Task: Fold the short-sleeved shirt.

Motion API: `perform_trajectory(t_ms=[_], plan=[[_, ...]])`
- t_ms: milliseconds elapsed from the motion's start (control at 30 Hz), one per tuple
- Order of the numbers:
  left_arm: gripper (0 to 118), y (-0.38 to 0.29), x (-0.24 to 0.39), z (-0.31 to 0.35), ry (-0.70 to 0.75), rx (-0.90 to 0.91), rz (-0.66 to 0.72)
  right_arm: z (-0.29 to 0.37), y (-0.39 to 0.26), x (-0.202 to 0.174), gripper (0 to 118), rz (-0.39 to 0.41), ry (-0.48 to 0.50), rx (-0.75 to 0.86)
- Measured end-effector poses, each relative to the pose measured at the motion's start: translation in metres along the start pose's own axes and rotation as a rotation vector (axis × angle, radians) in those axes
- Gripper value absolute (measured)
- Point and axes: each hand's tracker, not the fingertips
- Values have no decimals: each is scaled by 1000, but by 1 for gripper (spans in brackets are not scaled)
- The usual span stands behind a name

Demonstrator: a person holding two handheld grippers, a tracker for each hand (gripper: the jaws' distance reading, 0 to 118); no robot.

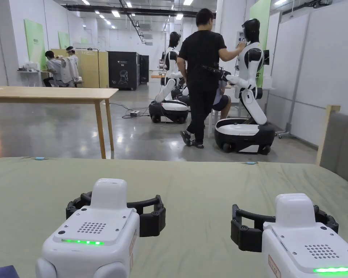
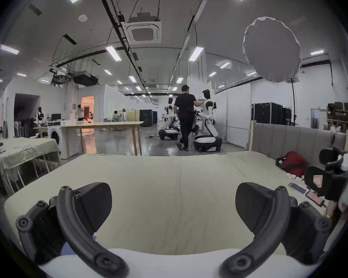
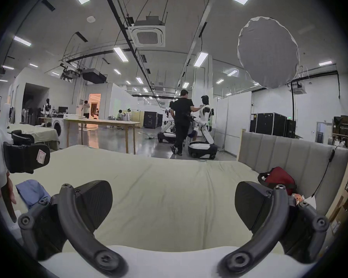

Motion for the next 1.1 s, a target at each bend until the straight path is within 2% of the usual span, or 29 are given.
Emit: perform_trajectory(t_ms=[300,500,700,1100], plan=[[118,6,14,1,111,-32,-106,1,3,1,118,4,0,-3],[118,10,12,6,99,-18,-32,-1,3,3,118,-2,5,-17],[118,15,13,9,93,-30,-61,0,5,4,118,3,5,-26],[118,28,6,14,44,-51,-15,-1,10,3,118,-1,14,-30]])
